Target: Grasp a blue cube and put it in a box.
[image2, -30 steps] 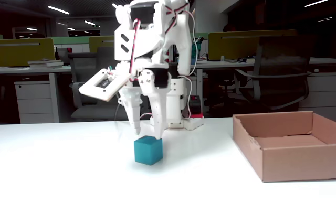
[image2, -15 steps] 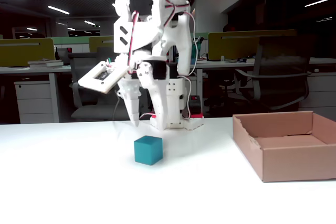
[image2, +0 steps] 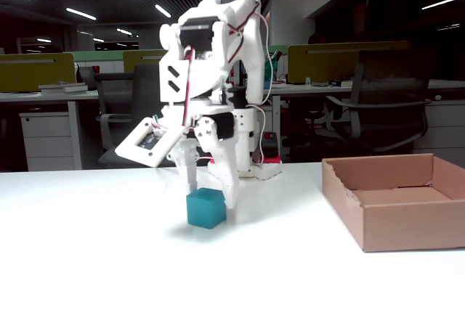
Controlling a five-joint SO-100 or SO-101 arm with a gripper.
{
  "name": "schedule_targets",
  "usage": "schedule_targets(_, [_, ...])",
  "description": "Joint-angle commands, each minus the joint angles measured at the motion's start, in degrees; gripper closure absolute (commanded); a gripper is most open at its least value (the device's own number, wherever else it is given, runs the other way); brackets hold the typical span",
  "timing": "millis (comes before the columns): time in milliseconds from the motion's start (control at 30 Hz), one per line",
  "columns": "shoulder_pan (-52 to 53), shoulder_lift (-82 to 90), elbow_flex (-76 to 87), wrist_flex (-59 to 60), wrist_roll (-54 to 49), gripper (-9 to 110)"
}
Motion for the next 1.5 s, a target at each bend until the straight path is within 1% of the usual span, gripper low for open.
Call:
schedule_targets(0, [-1.05,-0.09,0.26,-1.23,-0.62,77])
schedule_targets(200, [-1.14,-0.88,0.26,-2.37,-0.09,80])
schedule_targets(433, [-1.76,-1.05,0.26,-2.55,0.00,87])
schedule_targets(867, [-0.70,0.79,-2.20,-1.14,0.09,89])
schedule_targets(1200, [-0.97,5.71,-9.40,5.98,0.18,89])
schedule_targets(1467, [-7.21,8.88,-16.79,14.59,1.32,89])
